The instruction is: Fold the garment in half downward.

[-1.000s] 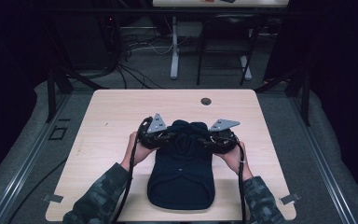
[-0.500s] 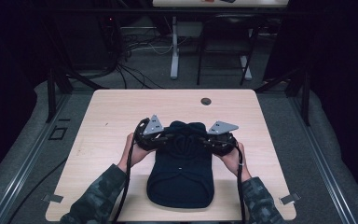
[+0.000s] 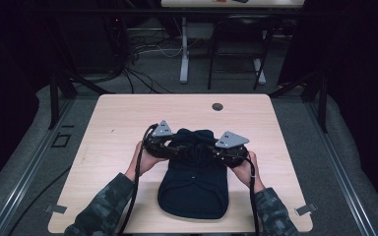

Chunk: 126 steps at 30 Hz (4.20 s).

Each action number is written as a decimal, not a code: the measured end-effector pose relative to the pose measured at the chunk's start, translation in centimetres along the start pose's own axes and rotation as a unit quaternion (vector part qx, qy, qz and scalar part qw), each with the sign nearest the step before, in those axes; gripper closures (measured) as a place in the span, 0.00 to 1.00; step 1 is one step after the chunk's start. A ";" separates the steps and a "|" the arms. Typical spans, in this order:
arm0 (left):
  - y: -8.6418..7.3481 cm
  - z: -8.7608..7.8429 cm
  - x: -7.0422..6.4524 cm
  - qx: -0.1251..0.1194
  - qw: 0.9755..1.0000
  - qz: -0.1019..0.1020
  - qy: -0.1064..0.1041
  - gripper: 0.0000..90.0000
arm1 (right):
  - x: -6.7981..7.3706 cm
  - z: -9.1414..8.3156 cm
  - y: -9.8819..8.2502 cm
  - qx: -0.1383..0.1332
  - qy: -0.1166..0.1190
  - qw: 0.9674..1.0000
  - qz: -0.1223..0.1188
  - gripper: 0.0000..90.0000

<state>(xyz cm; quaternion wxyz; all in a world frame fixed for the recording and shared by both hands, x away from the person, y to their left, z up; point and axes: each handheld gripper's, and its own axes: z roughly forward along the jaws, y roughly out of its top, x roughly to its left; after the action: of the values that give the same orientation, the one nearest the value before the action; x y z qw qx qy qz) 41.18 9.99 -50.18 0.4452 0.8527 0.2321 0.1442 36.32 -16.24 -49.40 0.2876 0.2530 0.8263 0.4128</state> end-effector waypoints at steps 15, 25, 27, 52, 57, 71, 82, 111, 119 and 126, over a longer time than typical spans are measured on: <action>1.4 -1.0 -2.4 -0.038 0.993 0.101 0.055 0.78 | -1.6 -0.6 -0.5 0.009 0.022 0.998 0.053 0.63; 0.9 -1.6 -2.2 -0.058 0.991 0.114 0.040 0.78 | -1.6 -0.6 -0.4 0.003 0.023 0.998 0.051 0.73; 0.7 -1.8 -2.1 -0.058 0.992 0.110 0.036 0.77 | -1.1 -0.6 -0.3 -0.001 0.013 0.999 0.030 0.76; 0.3 -0.4 -2.7 -0.047 0.992 0.114 0.023 0.77 | -0.4 -1.0 -0.4 -0.020 0.010 1.000 -0.010 0.74; 1.0 -0.8 -3.2 -0.066 0.983 0.156 0.076 0.79 | -0.8 -1.3 0.3 -0.032 -0.017 0.999 -0.006 0.74; -0.8 -0.4 -2.7 -0.016 0.991 0.115 0.068 0.64 | 1.4 0.3 -0.6 -0.054 -0.053 0.993 -0.091 0.75; -1.9 0.0 -3.4 -0.018 0.989 0.127 0.073 0.71 | 0.1 -0.2 -0.1 0.008 0.026 1.000 0.003 0.57; -6.5 0.5 -5.4 0.031 0.993 0.110 -0.004 0.69 | 3.6 -0.5 -3.6 0.097 0.095 0.991 -0.006 0.74; -7.4 0.8 -5.8 0.049 0.993 0.110 -0.014 0.67 | 4.2 -0.3 -4.6 0.118 0.106 0.987 -0.008 0.73; -7.6 0.9 -5.7 0.062 0.994 0.091 -0.020 0.57 | 4.6 -0.1 -5.3 0.126 0.111 0.986 -0.003 0.72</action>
<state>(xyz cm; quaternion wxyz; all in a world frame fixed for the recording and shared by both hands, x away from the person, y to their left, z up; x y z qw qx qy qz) 34.68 10.12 -57.25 0.3812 0.8990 0.1527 0.1525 32.03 -16.07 -55.00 0.1608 0.2372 0.8994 0.3300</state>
